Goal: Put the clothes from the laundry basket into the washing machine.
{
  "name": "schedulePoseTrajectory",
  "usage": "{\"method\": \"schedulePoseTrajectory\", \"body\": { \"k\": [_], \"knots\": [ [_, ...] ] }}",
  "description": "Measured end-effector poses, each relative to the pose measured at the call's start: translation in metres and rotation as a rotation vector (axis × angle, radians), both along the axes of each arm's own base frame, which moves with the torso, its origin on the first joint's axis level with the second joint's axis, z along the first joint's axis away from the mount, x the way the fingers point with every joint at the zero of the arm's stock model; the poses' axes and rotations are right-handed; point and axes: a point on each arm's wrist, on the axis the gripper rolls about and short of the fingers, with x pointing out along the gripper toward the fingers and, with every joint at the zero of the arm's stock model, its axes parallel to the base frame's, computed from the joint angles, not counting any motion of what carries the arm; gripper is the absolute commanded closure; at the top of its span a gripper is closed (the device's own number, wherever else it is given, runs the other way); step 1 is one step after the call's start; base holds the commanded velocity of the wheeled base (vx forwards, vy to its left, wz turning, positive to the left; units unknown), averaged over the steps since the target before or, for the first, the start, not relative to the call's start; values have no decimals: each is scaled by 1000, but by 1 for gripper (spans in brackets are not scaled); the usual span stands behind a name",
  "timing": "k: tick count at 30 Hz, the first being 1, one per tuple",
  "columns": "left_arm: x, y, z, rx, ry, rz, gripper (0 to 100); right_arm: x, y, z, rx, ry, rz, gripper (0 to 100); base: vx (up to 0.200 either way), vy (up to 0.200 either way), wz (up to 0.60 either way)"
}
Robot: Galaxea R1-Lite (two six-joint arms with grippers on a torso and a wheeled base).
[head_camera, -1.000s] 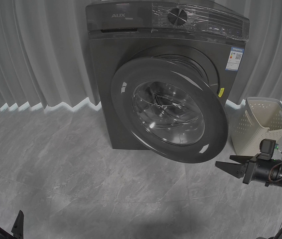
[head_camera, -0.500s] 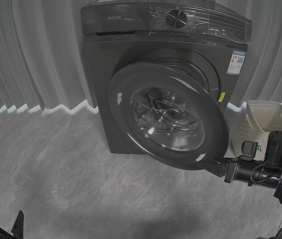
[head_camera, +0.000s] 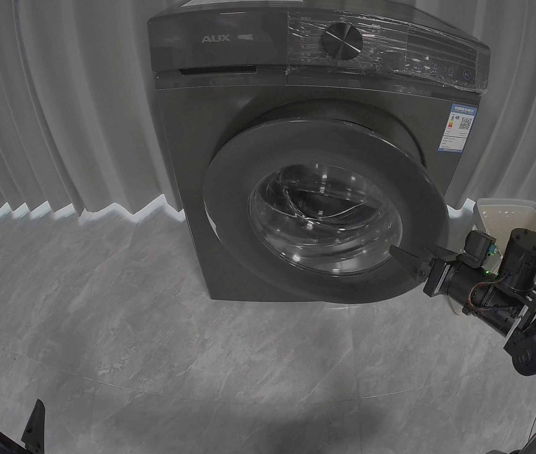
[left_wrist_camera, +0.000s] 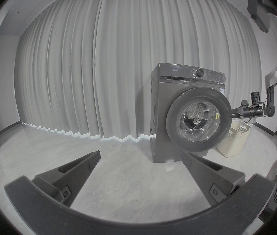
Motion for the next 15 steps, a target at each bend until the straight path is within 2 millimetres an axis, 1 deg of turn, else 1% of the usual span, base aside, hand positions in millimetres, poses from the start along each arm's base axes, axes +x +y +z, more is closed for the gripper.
{"method": "schedulePoseTrajectory", "body": {
  "k": [4, 9, 10, 15],
  "knots": [
    [0, 0, 0, 0, 0, 0, 0, -12, -3, 1, -5, 5, 2, 0, 0, 0, 0],
    [0, 0, 0, 1, 0, -3, 0, -32, 1, 4, -13, 3, 47, 0, 0, 0, 0],
    [0, 0, 0, 2, 0, -4, 0, -35, 2, 5, -16, -4, 53, 100, 0, 0, 0],
    [0, 0, 0, 2, 1, -5, 0, -43, 2, 9, -40, -32, 72, 100, 0, 0, 0]
  ]
}}
